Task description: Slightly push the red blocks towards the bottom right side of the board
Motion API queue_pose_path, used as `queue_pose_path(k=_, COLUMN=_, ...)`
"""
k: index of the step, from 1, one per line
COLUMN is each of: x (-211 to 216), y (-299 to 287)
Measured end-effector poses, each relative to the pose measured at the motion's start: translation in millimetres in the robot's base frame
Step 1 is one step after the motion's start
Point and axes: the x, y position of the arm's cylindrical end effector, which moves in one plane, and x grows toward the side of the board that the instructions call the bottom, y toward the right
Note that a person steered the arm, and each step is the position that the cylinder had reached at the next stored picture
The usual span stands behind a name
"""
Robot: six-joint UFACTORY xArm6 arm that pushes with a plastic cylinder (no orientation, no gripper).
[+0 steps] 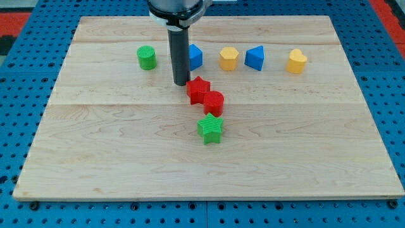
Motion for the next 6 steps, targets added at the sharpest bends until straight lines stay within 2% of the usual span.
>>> queue_pose_path(k=1, x=-40.5, y=-11.6)
queue_pose_path(k=2, x=-40.1, y=-30.0)
queue_pose_path(k=3, x=-20.9, y=-35.6)
queue_pose_path(k=5, x=44.1, y=37.0)
queue_pose_path(k=6, x=51.4, y=45.8)
